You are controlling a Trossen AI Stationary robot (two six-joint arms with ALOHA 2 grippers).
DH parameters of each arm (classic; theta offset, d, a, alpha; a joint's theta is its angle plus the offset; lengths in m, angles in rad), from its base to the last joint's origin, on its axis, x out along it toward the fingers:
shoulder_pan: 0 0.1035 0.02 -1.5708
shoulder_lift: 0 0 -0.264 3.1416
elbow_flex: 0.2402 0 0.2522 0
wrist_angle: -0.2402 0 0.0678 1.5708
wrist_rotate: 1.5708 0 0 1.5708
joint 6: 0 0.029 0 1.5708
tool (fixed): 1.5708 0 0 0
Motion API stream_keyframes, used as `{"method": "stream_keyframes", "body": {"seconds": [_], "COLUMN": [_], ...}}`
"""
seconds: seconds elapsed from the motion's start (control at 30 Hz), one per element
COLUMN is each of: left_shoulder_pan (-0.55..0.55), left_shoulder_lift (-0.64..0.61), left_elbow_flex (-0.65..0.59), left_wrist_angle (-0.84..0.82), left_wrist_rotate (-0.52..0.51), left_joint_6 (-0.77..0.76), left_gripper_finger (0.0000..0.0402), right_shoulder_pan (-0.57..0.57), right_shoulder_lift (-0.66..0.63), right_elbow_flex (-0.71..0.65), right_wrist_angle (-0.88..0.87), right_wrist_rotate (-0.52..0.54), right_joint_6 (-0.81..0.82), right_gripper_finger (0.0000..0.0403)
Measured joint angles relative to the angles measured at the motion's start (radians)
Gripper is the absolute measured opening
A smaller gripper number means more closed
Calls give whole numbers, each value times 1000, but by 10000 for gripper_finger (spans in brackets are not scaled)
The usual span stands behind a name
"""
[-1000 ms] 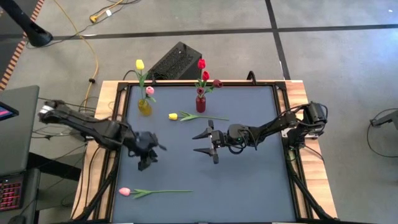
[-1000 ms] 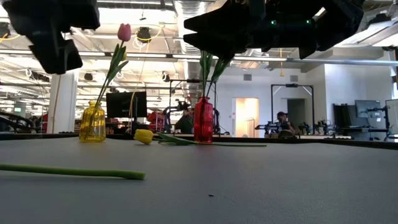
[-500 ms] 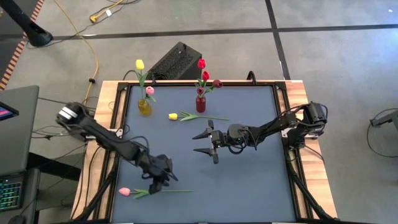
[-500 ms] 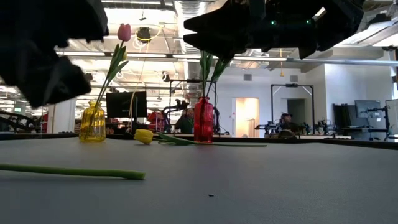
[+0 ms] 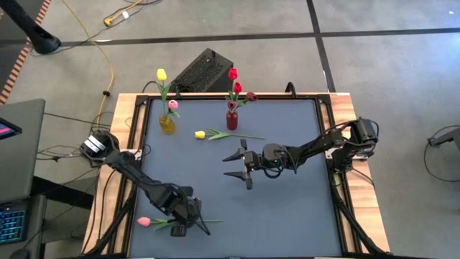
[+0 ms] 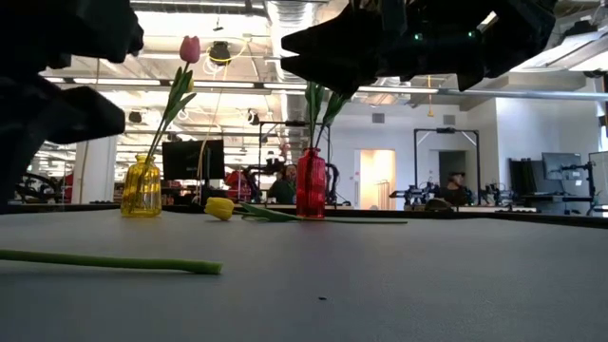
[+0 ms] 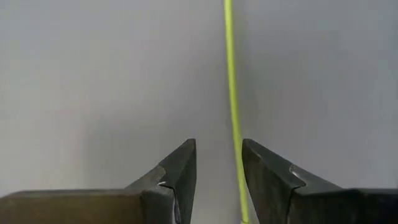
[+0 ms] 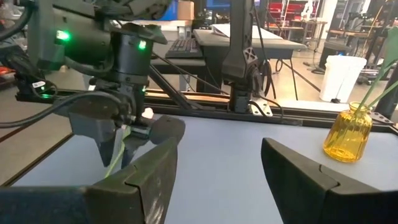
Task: Sort flowers into vase by color
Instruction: Put the pink flower into the yellow flower vase
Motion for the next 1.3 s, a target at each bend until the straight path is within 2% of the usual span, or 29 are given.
{"method": "stream_keyframes", "body": {"seconds": [0.1,0.5,0.73,0.93,1.1,1.2,1.3], "left_shoulder_pan": [-19,-89,-106,-122,-124,-125,-124], "left_shoulder_lift": [0,9,9,9,6,6,6], "left_elbow_flex": [5,5,3,-61,-75,-76,-76], "left_wrist_angle": [-21,-80,-77,-13,2,-1,-10], "left_wrist_rotate": [-32,-11,-14,6,11,9,4], "left_joint_6": [-1,-133,-155,-214,-203,-185,-174], "left_gripper_finger": [116,116,116,116,116,100,64], "right_shoulder_pan": [0,-7,-14,-14,-14,-14,-14], "right_shoulder_lift": [0,0,0,0,0,0,0], "right_elbow_flex": [0,0,0,0,0,0,0], "right_wrist_angle": [-1,-13,-18,-18,-19,-19,-19], "right_wrist_rotate": [0,0,1,1,1,1,1], "right_joint_6": [0,-5,-7,-9,-12,-11,-11], "right_gripper_finger": [260,260,260,260,260,260,260]}}
